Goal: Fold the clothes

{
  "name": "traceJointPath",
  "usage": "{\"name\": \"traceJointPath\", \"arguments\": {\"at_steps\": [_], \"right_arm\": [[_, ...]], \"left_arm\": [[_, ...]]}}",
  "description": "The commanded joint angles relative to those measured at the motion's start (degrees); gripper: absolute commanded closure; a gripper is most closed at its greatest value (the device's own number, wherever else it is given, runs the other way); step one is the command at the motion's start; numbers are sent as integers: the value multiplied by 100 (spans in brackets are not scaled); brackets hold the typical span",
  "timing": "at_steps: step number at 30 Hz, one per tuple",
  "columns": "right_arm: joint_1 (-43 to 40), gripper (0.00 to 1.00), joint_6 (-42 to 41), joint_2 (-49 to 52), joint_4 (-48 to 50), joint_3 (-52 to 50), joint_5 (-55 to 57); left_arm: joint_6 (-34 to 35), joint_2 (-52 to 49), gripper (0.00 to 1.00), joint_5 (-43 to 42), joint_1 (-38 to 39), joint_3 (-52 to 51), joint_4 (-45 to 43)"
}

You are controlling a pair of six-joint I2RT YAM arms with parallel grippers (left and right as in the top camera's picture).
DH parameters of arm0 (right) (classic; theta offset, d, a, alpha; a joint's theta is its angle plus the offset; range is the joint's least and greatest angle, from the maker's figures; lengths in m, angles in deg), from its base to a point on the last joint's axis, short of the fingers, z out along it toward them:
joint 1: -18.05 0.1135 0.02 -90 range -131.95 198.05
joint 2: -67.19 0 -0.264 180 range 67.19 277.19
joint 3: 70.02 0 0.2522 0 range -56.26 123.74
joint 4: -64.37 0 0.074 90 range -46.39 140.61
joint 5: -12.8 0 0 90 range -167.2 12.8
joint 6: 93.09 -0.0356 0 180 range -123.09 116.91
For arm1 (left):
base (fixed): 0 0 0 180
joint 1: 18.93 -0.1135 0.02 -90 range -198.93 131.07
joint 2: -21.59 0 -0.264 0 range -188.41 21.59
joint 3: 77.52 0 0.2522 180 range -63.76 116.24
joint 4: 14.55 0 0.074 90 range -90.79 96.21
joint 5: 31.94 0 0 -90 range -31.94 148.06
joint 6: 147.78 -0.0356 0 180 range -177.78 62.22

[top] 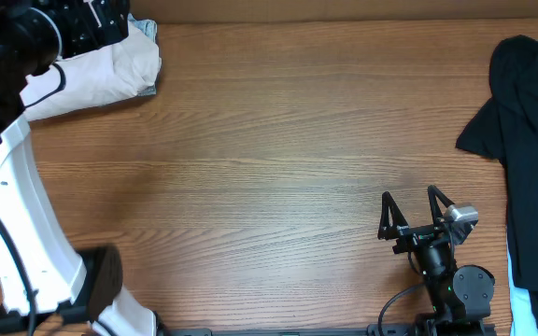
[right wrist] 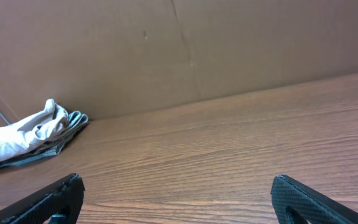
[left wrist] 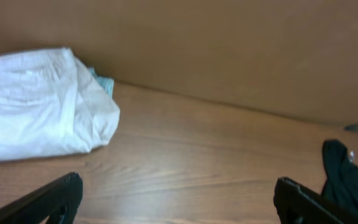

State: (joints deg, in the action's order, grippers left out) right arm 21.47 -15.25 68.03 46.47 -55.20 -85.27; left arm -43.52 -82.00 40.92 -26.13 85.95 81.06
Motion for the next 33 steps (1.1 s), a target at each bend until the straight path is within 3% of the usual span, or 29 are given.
{"name": "traceJointPath", "arguments": {"at_steps": [1, 13, 22, 26, 33], "right_arm": [[20, 0, -7, -68, 24, -61, 57], [20, 0, -7, -68, 24, -61, 57], [20, 0, -7, -68, 24, -61, 57], [20, 0, -7, -68, 24, -61, 57], [20, 0, -7, -68, 24, -61, 57]], "left_arm": [[-146, 1152, 0, 59, 55, -2011, -868], [-531, 4603, 0, 59, 428, -8992, -5641], [-551, 6710, 0, 107, 472, -12590, -8264], [-551, 7917, 0, 531, 472, -13759, -8789], [-859, 9407, 0, 955, 695, -14651, -8461]]}}
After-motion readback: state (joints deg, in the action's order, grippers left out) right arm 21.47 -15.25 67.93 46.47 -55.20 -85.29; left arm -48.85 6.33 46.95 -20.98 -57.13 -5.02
